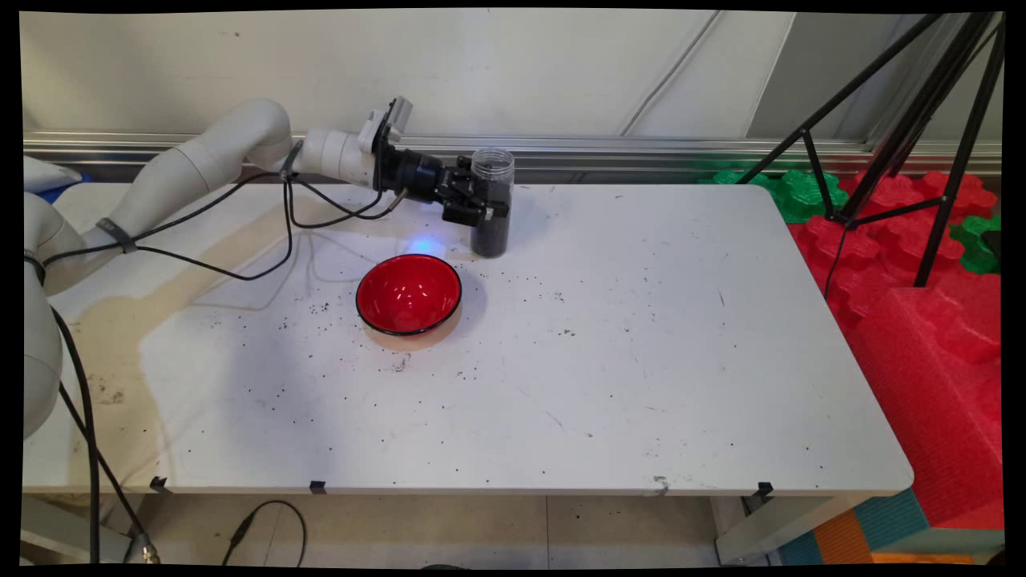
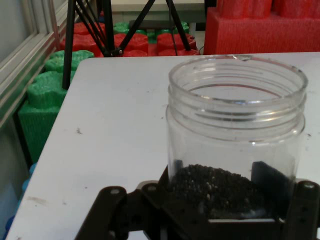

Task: Pour the black seasoning powder in the red bowl

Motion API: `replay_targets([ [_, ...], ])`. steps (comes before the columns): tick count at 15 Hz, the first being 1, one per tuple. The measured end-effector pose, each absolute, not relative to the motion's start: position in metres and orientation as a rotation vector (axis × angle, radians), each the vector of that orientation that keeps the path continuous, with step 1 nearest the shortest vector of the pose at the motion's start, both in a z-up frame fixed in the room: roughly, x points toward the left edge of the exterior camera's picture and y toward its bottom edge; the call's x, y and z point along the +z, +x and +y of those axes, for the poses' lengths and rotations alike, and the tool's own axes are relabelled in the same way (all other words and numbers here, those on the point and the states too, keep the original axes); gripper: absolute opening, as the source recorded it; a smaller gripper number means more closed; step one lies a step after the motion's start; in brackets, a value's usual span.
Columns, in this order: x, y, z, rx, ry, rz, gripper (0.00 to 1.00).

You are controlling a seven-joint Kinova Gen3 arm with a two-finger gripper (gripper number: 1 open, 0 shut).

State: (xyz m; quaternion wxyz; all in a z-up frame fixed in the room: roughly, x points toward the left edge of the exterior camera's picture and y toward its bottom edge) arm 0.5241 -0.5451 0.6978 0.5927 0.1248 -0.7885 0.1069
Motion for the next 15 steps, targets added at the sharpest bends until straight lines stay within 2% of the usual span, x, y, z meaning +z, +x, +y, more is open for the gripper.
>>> replay_targets([
  [7, 0.714, 0.531, -0.547, 0.303, 0.306, -1.837, 0.00],
  [15, 0.748, 0.539, -0.531, 0.381, 0.349, -1.849, 0.00],
])
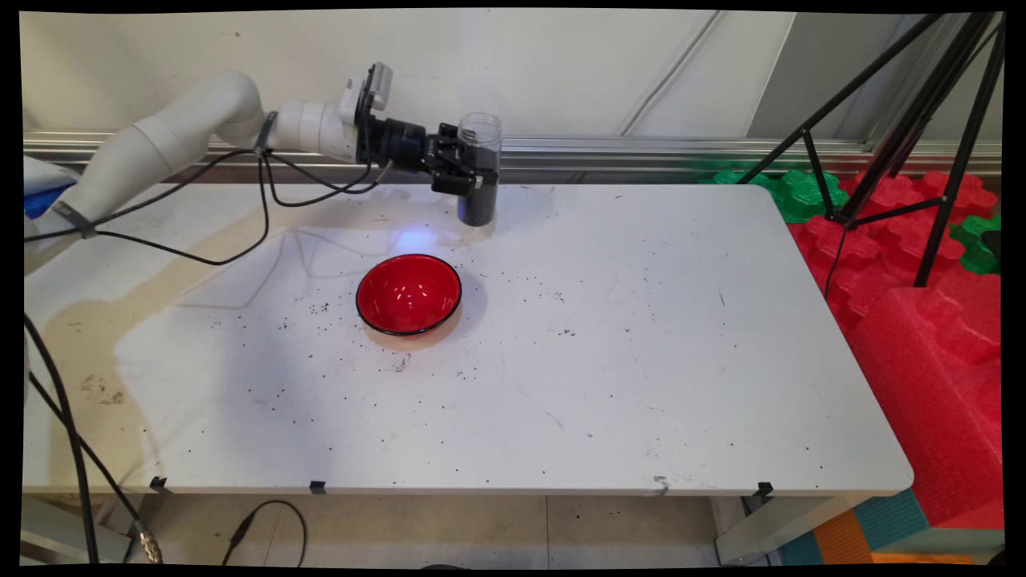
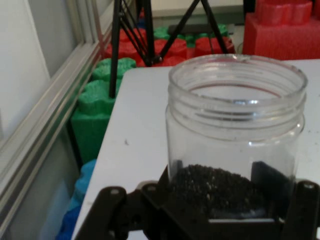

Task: Pour the black seasoning powder in the red bowl

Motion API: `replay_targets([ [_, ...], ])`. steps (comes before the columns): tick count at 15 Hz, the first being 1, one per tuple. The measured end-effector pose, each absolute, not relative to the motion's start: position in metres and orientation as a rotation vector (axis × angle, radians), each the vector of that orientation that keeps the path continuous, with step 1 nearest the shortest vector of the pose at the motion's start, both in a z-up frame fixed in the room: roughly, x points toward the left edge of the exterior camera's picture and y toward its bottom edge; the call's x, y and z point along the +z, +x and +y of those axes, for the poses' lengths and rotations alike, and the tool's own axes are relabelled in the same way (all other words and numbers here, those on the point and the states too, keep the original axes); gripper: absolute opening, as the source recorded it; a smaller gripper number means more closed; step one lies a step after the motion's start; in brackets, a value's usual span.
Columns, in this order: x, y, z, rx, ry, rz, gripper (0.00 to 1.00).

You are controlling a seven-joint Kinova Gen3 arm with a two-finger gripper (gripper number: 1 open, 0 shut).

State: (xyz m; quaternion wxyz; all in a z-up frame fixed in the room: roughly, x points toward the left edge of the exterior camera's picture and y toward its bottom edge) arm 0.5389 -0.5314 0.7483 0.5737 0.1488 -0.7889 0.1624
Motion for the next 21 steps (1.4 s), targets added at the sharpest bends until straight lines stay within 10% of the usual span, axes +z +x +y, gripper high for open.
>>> replay_targets([
  [21, 0.788, 0.556, -0.452, 0.659, 0.249, -1.994, 0.00],
])
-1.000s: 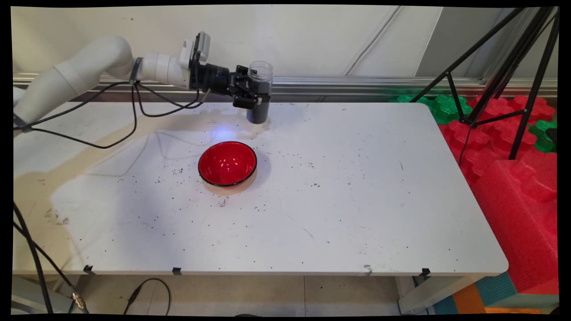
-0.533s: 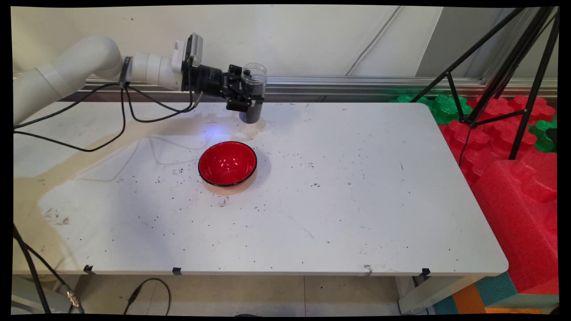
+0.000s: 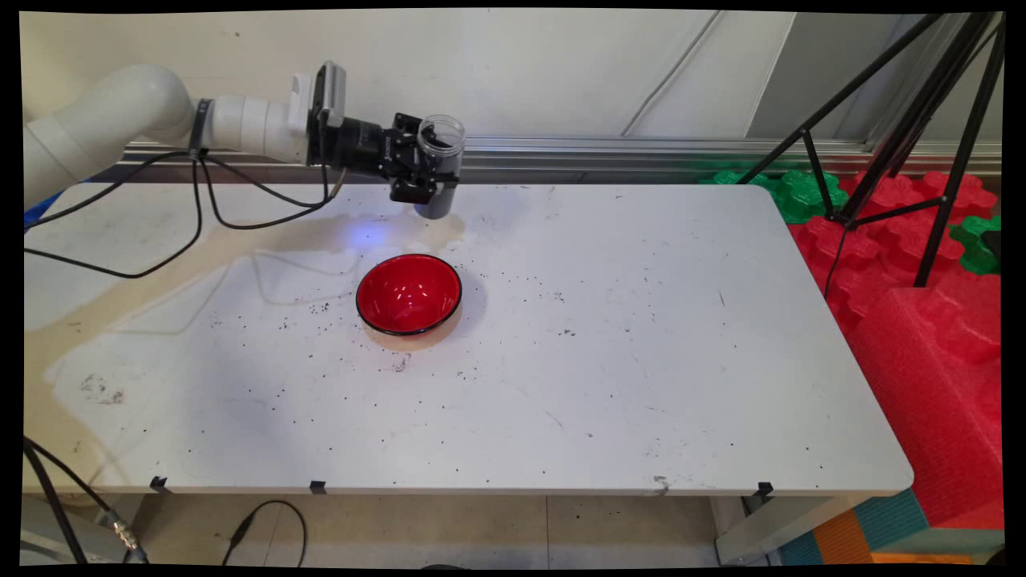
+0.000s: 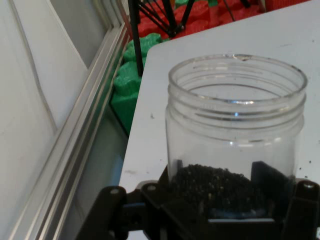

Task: Pour the black seasoning powder in the red bowl

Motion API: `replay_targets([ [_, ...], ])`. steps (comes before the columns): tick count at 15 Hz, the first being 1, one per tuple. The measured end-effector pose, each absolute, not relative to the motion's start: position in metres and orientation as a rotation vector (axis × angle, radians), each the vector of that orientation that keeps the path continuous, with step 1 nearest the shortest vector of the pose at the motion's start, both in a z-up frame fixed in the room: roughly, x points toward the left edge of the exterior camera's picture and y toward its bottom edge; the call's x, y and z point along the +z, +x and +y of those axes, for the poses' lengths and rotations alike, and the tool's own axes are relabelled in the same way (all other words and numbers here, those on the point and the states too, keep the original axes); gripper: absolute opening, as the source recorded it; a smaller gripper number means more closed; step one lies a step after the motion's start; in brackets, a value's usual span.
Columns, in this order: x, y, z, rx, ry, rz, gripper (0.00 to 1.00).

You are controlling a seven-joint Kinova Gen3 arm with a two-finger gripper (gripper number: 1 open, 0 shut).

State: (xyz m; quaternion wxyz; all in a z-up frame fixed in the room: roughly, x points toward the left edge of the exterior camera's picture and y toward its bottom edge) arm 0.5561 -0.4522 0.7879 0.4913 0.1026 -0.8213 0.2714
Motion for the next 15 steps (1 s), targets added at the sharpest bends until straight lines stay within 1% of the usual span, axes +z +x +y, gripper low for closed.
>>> replay_targets([
  [6, 0.792, 0.571, -0.427, 0.734, 0.181, -2.043, 0.00],
  [15, 0.785, 0.586, -0.399, 0.842, 0.013, -2.133, 0.00],
])
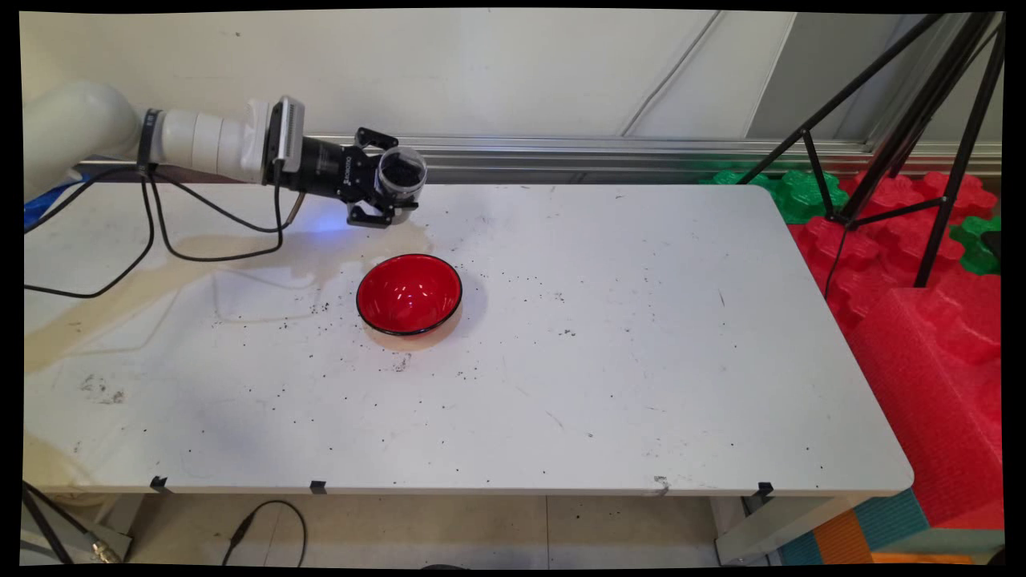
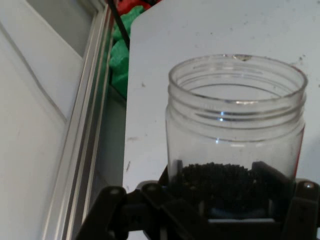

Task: Pour the black seasoning powder in the red bowl

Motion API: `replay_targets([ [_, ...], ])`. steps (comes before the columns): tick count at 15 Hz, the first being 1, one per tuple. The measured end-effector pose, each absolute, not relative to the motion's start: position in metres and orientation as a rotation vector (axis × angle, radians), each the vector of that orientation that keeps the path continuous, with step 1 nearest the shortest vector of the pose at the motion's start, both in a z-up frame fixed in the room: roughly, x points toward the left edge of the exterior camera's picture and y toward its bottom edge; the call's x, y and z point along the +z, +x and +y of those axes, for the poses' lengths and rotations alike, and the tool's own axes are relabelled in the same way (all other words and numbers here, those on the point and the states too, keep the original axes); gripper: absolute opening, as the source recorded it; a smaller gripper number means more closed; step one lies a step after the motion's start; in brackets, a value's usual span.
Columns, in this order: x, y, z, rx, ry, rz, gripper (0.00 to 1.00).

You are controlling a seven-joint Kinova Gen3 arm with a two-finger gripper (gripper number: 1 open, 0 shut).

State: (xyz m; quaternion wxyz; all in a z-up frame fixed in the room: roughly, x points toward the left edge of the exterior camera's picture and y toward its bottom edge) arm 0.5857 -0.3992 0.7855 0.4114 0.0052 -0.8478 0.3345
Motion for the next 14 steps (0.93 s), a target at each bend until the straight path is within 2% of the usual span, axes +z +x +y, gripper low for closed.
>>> replay_targets([
  [14, 0.780, 0.581, -0.378, 1.013, -0.278, -2.218, 0.00],
])
